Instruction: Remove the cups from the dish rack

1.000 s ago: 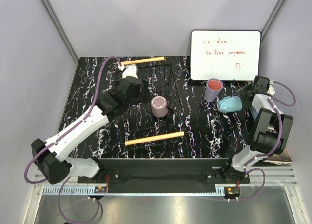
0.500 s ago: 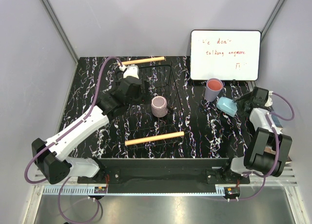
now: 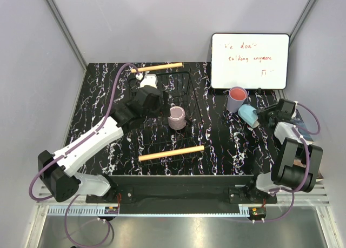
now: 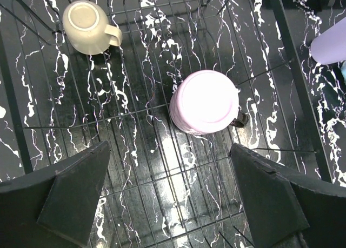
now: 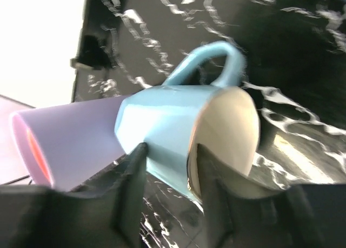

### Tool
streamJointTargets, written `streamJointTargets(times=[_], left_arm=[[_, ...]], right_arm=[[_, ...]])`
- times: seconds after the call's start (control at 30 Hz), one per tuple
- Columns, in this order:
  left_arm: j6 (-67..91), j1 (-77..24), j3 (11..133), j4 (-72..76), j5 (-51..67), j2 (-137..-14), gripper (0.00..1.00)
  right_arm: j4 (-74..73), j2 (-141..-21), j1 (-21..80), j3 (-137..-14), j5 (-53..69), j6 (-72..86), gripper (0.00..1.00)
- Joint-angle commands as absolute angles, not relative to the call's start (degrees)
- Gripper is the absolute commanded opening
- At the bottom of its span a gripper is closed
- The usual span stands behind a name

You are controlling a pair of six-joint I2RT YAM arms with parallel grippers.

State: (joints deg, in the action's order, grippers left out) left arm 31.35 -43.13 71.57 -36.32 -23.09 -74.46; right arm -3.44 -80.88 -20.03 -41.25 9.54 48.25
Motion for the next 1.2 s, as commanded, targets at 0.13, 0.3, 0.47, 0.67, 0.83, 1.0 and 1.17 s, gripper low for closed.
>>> streamJointTargets(times=[0.13,0.3,0.47,0.67,0.83,1.0,1.17], left_arm=[[31.5,-43.8,71.0,-34.3,-23.2,-75.5,0.99],[31.3,-43.9,71.3,-34.4,-23.1,-76.3,0.99],[31.4,-44.2,71.7,-34.6,-23.1,-76.8,0.99],[31.6,-44.7,72.2,-34.8,-23.0,-77.8,0.99],[31.6,-45.4,72.3,-36.2,-23.9,-78.0,0.99],[32.2,-45.9,72.4,-36.8,-24.2,-77.8,0.99],[32.5,-46.7,72.6,-37.0,-24.3,-78.3,0.99]], right_arm=[[-1.1,-81.9,-19.2,-38.9,11.2,47.9,0.00],[-1.7,-76.5,-19.2,-37.1,10.7,48.0,0.00],[-9.0,-69.3,-17.6,-38.8,6.0,46.9,0.00],[-25.2,-68.0,-8.2,-50.0,-9.4,43.3,0.00],[-39.0,-73.2,-1.6,-63.2,-20.8,39.1,0.00],[-44.4,-76.5,-1.0,-69.2,-24.1,36.6,0.00],[-47.5,-82.2,-0.9,-75.1,-27.0,33.5,0.00]])
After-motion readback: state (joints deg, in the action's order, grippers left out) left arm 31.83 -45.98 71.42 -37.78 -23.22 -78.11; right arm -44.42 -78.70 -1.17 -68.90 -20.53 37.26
